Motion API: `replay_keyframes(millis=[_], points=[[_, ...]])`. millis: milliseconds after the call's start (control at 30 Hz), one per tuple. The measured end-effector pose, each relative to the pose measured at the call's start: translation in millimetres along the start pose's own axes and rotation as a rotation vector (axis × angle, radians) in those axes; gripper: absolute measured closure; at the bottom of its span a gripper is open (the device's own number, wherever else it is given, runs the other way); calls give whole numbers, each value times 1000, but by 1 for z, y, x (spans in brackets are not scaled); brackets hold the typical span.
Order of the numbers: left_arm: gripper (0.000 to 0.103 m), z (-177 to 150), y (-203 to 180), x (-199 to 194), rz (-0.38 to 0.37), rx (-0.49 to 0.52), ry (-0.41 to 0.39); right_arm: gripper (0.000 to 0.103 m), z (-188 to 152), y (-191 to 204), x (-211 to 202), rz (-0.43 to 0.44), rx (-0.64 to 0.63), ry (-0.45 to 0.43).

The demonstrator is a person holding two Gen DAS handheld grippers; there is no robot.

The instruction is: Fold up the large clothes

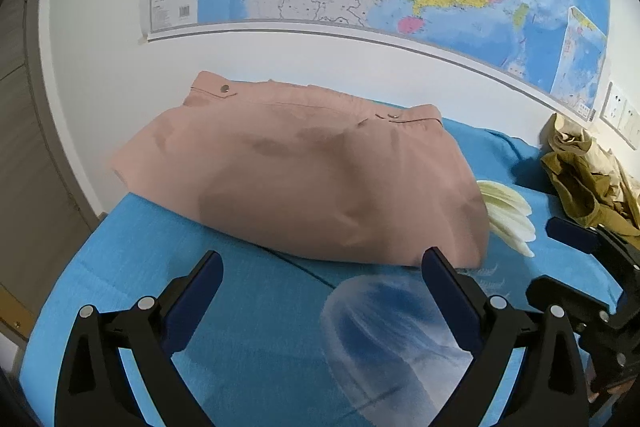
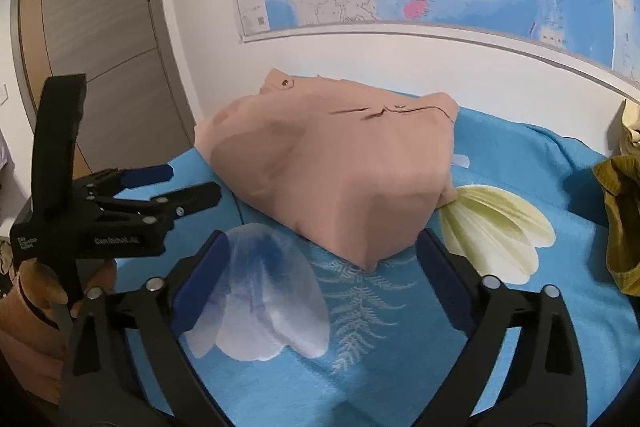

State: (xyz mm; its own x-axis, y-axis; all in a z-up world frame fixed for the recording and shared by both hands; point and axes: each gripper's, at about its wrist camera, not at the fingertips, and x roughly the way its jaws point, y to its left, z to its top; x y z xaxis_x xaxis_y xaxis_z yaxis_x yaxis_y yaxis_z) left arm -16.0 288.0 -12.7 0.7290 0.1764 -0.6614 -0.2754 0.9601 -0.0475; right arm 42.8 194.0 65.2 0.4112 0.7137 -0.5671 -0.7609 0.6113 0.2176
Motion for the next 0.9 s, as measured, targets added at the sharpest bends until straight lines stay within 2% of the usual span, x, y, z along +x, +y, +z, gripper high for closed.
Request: replay_keyframes(millis=[267,900], points=[[7,-2,-2,-10,61,2,-7,6,-6,-6,-2,8,85,27],[7,-14,-10,-32,61,6,-27,6,-15,3,-24,19,70,-2]])
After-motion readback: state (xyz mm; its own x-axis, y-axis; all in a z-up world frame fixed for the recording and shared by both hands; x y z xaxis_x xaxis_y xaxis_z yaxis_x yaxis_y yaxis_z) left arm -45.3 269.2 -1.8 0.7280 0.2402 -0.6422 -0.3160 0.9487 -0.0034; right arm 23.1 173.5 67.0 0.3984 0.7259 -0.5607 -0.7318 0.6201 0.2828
